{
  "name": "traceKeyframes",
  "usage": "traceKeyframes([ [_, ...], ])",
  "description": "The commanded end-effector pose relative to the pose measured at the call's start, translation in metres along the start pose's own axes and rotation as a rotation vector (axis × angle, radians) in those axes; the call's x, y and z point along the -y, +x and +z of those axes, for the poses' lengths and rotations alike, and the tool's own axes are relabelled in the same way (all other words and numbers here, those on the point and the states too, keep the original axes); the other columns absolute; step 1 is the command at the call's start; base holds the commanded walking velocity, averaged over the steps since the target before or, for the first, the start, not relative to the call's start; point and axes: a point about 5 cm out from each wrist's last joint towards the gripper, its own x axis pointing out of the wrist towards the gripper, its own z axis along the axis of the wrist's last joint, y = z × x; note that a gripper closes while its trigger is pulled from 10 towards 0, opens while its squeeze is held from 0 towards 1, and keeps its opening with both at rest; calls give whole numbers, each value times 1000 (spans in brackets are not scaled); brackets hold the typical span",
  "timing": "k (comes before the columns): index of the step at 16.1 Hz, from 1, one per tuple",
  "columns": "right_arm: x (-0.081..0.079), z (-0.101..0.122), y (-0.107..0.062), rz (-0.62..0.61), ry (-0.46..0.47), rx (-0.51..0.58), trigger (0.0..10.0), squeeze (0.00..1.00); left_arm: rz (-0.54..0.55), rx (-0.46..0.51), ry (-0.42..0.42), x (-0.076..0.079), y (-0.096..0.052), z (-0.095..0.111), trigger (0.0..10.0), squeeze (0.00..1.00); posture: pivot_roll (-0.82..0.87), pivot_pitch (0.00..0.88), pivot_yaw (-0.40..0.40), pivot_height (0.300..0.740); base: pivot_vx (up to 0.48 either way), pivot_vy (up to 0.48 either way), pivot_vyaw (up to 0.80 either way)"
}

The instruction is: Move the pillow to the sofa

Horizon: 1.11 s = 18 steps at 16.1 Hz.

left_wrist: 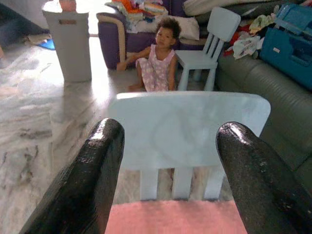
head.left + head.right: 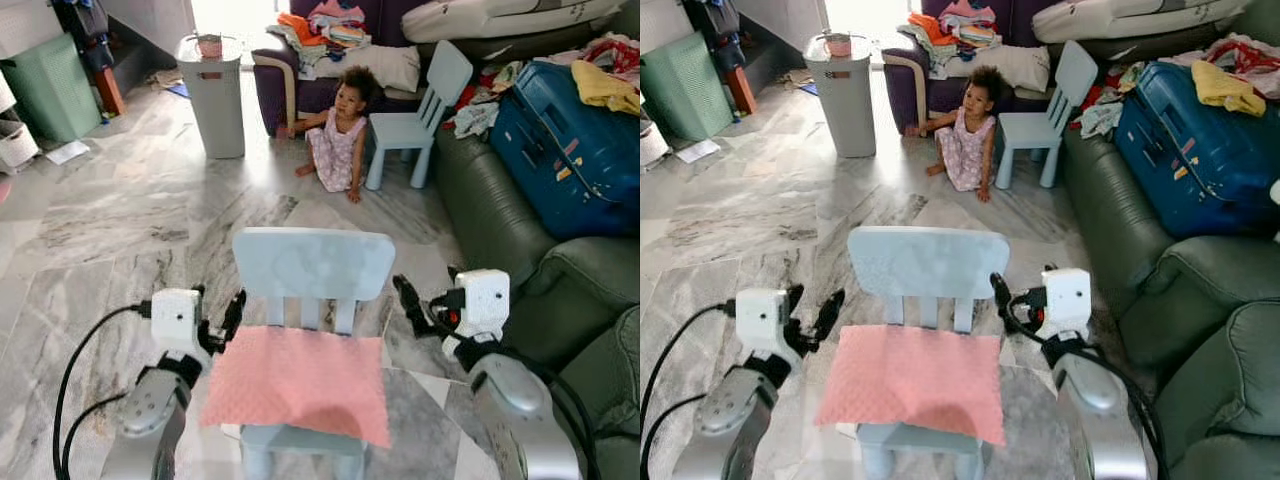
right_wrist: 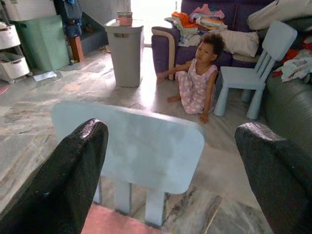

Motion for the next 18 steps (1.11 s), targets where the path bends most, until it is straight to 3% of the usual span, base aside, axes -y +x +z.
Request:
traceKeyframes([
  [1, -4, 7, -1, 21, 0, 21, 10000, 0, 6, 4, -5, 1, -2, 3, 10000, 0, -51, 0, -24, 740, 0, 0, 0],
  [18, -6, 10, -6, 10, 6, 3, 10000, 0, 48, -28, -34, -1, -12, 8, 10000, 0, -59, 50, -15, 740, 0, 0, 0],
])
